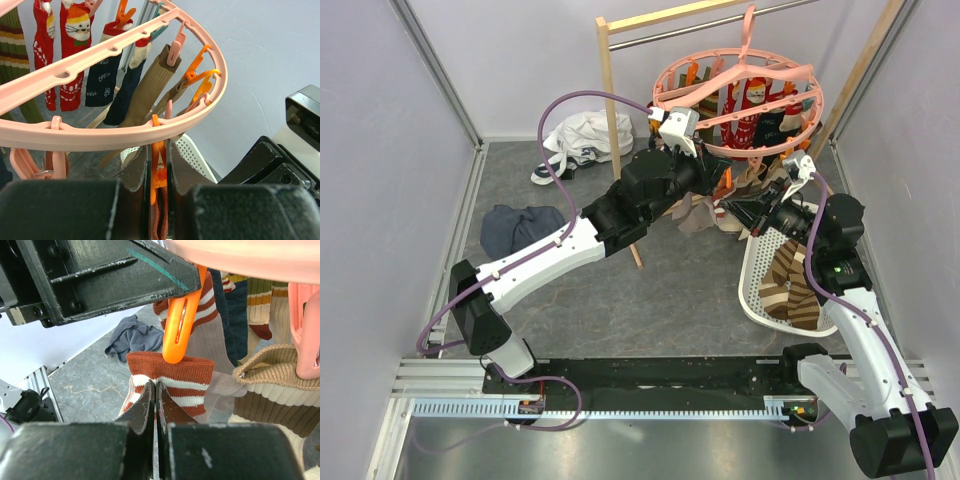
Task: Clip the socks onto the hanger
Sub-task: Clamp the sock onto the hanger.
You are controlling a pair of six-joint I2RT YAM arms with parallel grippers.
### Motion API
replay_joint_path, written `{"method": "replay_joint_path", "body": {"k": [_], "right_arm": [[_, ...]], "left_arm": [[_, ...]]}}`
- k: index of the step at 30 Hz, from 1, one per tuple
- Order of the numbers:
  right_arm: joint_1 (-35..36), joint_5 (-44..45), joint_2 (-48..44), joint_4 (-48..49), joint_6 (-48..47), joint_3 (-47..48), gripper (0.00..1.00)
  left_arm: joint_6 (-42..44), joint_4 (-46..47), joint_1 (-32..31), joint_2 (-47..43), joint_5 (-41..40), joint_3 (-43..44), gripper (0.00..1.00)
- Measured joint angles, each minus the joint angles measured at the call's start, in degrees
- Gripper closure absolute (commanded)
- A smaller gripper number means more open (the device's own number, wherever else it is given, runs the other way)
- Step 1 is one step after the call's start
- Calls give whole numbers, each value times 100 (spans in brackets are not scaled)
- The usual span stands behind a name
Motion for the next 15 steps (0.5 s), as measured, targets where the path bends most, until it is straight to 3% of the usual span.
{"method": "replay_joint_path", "body": {"k": [15], "right_arm": [[11,170,-2,-109,-37,33,100]], "left_arm": [[9,13,0,0,122,0,98]]}}
